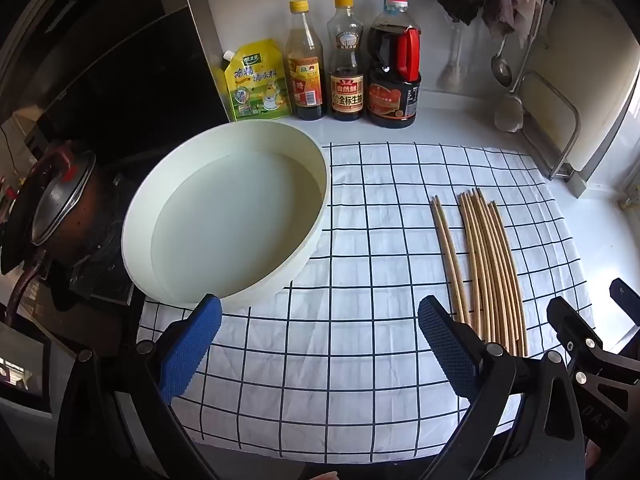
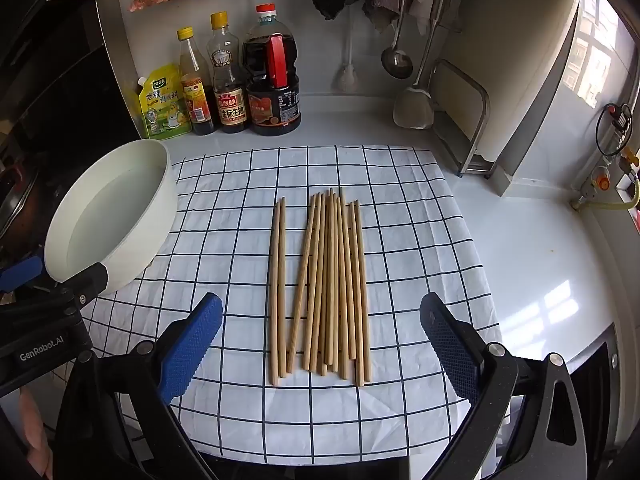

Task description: Organize utensils

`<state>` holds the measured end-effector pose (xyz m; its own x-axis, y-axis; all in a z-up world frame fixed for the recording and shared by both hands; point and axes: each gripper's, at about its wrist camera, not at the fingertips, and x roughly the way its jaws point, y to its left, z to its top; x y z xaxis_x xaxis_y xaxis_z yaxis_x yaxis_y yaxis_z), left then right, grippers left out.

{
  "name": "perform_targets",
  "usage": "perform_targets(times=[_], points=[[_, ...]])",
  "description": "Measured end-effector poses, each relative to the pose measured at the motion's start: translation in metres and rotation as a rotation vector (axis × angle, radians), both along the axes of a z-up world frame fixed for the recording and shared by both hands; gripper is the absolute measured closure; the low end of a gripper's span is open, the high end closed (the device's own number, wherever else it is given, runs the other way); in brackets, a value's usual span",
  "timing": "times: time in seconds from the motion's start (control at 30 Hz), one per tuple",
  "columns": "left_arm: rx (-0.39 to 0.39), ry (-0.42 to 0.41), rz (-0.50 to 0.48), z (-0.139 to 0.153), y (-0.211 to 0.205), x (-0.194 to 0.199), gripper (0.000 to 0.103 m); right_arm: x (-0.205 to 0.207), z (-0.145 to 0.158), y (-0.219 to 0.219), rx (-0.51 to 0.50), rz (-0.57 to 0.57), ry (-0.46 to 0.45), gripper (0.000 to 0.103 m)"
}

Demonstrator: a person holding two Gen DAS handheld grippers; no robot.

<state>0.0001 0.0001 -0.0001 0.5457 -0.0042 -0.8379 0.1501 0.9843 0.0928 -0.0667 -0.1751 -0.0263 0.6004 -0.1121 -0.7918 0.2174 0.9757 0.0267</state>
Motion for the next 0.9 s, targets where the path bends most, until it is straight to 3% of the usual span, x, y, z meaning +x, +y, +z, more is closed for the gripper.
perform_targets(times=[0.9], points=[[-0.014,-0.008,0.008,0.0017,0.0043,-0.0020,0.006,0.0021,0.0044,0.0019,0.000,-0.002,0.000,0.008]])
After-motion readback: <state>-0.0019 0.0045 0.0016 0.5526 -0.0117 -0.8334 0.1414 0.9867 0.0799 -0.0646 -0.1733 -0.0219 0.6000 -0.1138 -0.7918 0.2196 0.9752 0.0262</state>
